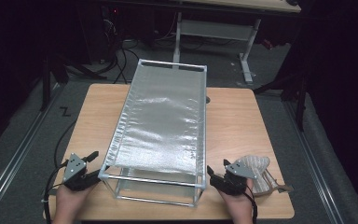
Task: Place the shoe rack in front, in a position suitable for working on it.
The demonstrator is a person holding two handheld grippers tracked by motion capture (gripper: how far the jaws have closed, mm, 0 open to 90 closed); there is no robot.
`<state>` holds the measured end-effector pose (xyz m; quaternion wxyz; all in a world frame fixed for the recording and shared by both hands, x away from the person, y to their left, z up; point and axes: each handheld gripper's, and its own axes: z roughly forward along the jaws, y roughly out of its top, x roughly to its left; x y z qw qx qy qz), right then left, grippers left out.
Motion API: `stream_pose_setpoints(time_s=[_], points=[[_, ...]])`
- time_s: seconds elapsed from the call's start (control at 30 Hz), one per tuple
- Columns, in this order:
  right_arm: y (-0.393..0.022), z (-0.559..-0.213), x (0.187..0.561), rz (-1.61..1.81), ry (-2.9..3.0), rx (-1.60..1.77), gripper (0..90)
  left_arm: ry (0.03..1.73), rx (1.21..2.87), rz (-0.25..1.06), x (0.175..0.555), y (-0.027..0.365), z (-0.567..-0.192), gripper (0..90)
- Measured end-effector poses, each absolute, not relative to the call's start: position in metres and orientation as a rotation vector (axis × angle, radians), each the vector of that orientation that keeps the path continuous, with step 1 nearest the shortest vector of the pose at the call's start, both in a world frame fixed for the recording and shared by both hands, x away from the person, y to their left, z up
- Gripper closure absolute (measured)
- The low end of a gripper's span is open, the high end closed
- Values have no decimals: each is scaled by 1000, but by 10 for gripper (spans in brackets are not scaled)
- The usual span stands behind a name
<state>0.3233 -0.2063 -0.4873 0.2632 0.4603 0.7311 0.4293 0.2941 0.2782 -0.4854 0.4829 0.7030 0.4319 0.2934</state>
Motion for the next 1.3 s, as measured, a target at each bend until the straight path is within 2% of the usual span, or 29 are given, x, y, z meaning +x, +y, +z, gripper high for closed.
stream_pose_setpoints(time_s=[0.2,0.7,0.97,1.3], points=[[-208,-484,320,1172,1973,1255,295,1060,1709,689,294,277,-484,393],[-210,-487,324,1147,2010,1257,307,1070,1702,749,281,286,-474,405],[-200,-482,333,1161,2024,1264,334,1095,1707,774,244,295,-474,404],[-183,-482,344,1086,1996,1254,258,1078,1709,766,191,295,-470,398]])
